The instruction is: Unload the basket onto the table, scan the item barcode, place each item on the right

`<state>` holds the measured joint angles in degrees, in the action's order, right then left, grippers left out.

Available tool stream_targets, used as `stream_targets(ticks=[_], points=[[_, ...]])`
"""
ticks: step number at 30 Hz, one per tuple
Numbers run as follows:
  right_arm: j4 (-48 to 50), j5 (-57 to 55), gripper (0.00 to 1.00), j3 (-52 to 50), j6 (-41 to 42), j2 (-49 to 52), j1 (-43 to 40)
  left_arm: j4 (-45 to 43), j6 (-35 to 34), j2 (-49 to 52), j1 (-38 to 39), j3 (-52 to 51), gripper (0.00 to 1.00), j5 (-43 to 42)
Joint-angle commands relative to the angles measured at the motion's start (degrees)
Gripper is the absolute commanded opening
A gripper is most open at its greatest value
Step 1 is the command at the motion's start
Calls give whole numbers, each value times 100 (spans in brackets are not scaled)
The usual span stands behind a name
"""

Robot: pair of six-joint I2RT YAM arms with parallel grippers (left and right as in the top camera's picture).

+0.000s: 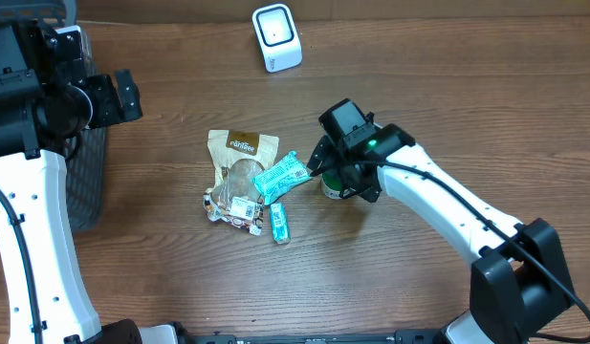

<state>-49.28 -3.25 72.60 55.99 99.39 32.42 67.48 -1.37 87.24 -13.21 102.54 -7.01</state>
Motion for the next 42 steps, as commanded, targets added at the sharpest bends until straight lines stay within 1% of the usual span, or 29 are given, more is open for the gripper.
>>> stream_targets(ticks=[1, 4, 11, 14, 20, 27, 42], points=[[131, -188, 100, -177, 127, -26, 61, -17, -35, 13, 11, 63, 100, 11], [85, -361, 100, -179, 122, -26, 61, -17, -37, 13, 11, 63, 99, 13], [83, -380, 99, -179, 122, -26, 61, -17, -35, 13, 11, 63, 100, 11], [83, -385, 95, -179, 122, -26, 61, -17, -35, 13, 11, 63, 99, 11], [109, -448, 84, -179, 103, -26, 63, -17, -35, 13, 11, 66, 100, 11], [120, -470, 79, -177, 98, -26, 61, -17, -35, 13, 11, 63, 99, 11], [149, -750, 79, -179, 79, -26, 63, -17, -35, 13, 11, 63, 100, 11]])
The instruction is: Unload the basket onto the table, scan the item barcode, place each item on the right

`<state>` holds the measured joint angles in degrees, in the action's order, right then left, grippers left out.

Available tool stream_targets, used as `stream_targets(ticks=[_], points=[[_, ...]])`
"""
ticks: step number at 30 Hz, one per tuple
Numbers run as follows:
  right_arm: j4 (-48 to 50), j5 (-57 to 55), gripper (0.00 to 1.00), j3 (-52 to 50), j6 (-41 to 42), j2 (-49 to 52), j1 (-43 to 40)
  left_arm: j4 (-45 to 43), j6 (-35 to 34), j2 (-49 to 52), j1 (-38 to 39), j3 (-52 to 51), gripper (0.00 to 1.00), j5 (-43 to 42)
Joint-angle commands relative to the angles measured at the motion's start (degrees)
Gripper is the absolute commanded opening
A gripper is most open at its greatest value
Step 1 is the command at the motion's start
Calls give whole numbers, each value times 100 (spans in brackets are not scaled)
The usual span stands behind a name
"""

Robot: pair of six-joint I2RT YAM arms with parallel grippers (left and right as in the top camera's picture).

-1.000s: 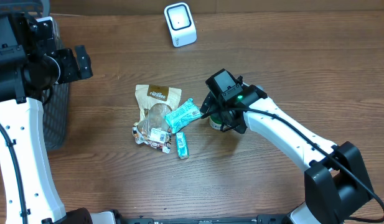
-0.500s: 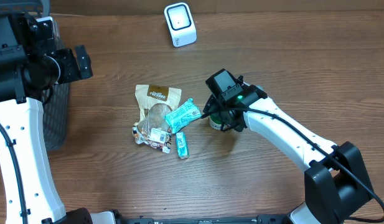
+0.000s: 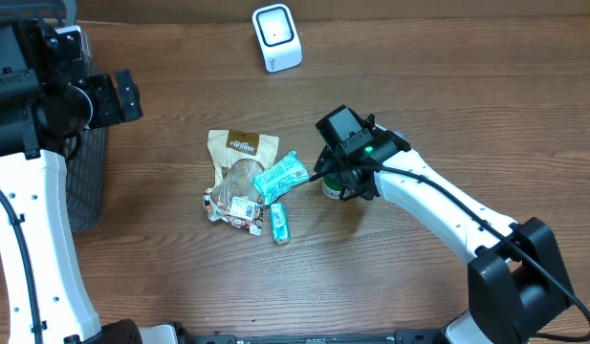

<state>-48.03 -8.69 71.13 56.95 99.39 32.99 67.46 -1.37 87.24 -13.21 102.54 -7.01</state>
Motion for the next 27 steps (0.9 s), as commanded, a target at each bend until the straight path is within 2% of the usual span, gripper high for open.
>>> stream_targets(ticks=[1, 27], points=[[26, -223, 79, -33, -17, -26, 7, -15, -35, 13, 11, 63, 100, 11], [234, -223, 79, -251, -157, -26, 232, -15, -35, 13, 11, 63, 100, 11]])
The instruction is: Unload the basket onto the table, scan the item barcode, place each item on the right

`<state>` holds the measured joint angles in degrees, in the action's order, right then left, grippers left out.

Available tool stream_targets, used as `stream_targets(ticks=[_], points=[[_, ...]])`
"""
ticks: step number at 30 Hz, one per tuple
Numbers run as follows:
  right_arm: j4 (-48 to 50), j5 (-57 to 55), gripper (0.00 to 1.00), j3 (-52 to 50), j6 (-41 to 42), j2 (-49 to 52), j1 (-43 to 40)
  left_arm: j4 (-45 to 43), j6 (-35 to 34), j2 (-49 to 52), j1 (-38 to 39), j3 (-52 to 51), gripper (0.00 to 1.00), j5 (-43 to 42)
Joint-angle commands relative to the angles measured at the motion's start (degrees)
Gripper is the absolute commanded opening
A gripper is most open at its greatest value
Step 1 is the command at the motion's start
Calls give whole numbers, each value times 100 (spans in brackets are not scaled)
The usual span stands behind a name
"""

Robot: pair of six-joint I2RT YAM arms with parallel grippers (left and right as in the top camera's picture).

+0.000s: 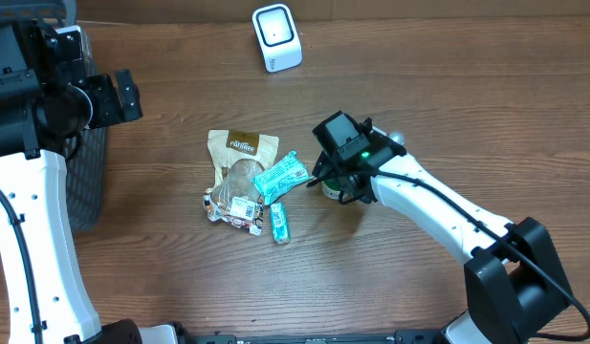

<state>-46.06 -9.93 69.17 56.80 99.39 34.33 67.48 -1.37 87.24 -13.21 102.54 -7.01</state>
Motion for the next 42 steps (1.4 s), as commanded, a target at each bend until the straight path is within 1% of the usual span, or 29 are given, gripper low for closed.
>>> stream_targets(ticks=[1, 6, 10, 12, 20, 26, 27, 28, 33, 36, 42], points=[[39, -98, 79, -55, -157, -26, 101, -17, -35, 13, 11, 63, 100, 11], [37, -96, 77, -55, -166, -26, 98, -17, -35, 13, 11, 63, 100, 11], [31, -94, 70, -55, -505, -26, 98, -17, -35, 13, 11, 63, 100, 11], [0, -94, 69, -55, -629, -26, 98, -17, -35, 13, 11, 63, 100, 13], [0, -103, 70, -55, -629, -26, 92, -17, -35, 13, 11, 63, 99, 11], [173, -122, 70, -55, -627, -26, 92, -17, -35, 13, 11, 63, 100, 11], [208, -140, 71, -55, -627, -26, 92, -17, -35, 13, 11, 63, 99, 11], [254, -192, 74, -55, -627, -26, 92, -17, -35, 13, 11, 63, 100, 11], [372, -409, 75, -55, -627, -26, 92, -17, -35, 13, 11, 63, 100, 11], [409, -417, 74, -55, -627, -26, 92, -17, -35, 13, 11, 66, 100, 11], [310, -417, 67, -55, -627, -24, 92, -17, -35, 13, 11, 63, 100, 11]])
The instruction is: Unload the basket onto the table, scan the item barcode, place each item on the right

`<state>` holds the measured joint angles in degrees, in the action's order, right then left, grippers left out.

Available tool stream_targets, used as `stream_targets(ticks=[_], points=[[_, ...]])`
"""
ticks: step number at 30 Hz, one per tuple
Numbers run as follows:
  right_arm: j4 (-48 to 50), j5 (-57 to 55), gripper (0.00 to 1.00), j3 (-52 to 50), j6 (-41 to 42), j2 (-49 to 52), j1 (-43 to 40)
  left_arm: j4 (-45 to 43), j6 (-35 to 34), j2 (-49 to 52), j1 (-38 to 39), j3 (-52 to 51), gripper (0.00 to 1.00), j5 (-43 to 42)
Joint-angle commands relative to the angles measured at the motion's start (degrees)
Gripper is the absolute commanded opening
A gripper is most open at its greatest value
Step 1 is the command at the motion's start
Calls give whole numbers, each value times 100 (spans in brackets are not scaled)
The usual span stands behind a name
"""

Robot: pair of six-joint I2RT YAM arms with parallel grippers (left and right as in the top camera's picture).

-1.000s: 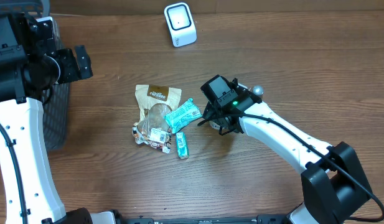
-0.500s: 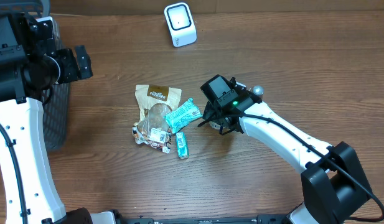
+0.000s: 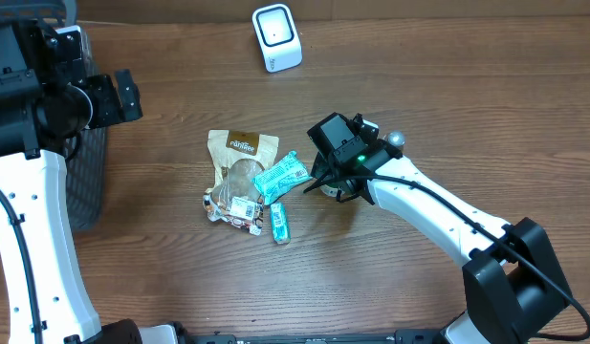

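Observation:
A pile of snack packets lies mid-table: a tan pouch, a teal bar, a smaller teal bar and a crinkled wrapper with a white label. The white barcode scanner stands at the far edge. My right gripper points down just right of the teal bar. Its wrist hides the fingertips and nearly all of a small pale item under it. My left gripper hangs at the far left, away from everything.
A dark mesh basket stands at the left edge under the left arm. The right arm's white links stretch from the near right corner toward the pile.
The right wrist has shifted slightly left and away from me and turned a little. The small green item beside the teal bar is now almost wholly covered. The pile and left arm are unchanged.
The right gripper stood over a small green item right of the teal bar at every earlier moment. Its wrist sat a little further left and more turned each time, covering more of the item. The packets, the scanner and the left arm kept their places.

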<state>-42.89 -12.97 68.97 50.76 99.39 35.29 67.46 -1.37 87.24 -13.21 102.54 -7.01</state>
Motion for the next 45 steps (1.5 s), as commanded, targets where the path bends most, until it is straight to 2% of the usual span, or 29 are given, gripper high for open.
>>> stream_targets(ticks=[1, 13, 19, 25, 30, 32, 35, 36, 37, 41, 45], points=[[-31, -111, 67, -35, -24, -26, -4, -15, -35, 13, 11, 63, 100, 11], [-393, 225, 64, -33, -96, -28, -4, -15, -35, 13, 11, 63, 100, 11], [-391, 1137, 65, -24, -1088, -28, -4, -15, -35, 13, 11, 63, 100, 13], [-527, 2190, 65, -24, -2430, -28, -4, -15, -35, 13, 11, 63, 99, 11], [-1071, 2356, 64, -24, -3351, -28, -4, -15, -35, 13, 11, 63, 100, 11], [-1220, 2299, 68, -24, -3560, -28, -4, -15, -35, 13, 11, 63, 100, 11], [-1231, 2096, 78, -24, -3626, -28, -4, -15, -35, 13, 11, 63, 99, 11], [-1189, 2024, 93, -22, -3624, -28, -4, -15, -35, 13, 11, 63, 100, 11], [-1137, 1993, 100, -22, -3624, -28, -4, -15, -35, 13, 11, 63, 100, 11], [-1117, 1985, 100, 201, -3565, -28, -4, -15, -35, 13, 11, 63, 100, 11], [-1974, 1751, 100, 1099, -2691, -28, -4, -15, -35, 13, 11, 63, 100, 11]])
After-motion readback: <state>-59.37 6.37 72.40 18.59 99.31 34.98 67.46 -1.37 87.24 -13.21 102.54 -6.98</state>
